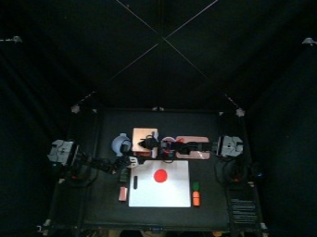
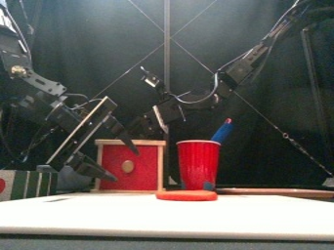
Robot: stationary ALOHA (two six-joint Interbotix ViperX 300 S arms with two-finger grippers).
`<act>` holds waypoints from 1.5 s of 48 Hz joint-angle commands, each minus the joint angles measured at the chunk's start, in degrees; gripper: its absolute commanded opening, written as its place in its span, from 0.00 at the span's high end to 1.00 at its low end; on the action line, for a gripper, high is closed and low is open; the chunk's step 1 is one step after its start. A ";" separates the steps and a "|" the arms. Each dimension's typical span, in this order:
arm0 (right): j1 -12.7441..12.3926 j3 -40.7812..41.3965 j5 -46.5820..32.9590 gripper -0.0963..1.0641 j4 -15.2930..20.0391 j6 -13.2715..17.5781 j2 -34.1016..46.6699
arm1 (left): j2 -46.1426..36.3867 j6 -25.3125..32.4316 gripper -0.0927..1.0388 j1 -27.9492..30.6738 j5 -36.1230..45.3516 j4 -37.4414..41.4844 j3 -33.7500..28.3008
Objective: Get the cutter from the drawer then cut the dough then place the extra dough in the bowl
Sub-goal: Open the drawer
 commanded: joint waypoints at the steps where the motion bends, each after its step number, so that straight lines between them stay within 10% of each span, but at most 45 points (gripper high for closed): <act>1: 0.09 -1.05 0.00 0.93 0.00 0.09 -0.97 | 0.62 0.18 0.09 1.41 -0.18 -0.79 -2.11; 72: 0.62 -0.88 0.70 0.93 0.62 0.26 -0.88 | 1.93 0.53 0.40 0.18 1.41 -1.49 -2.29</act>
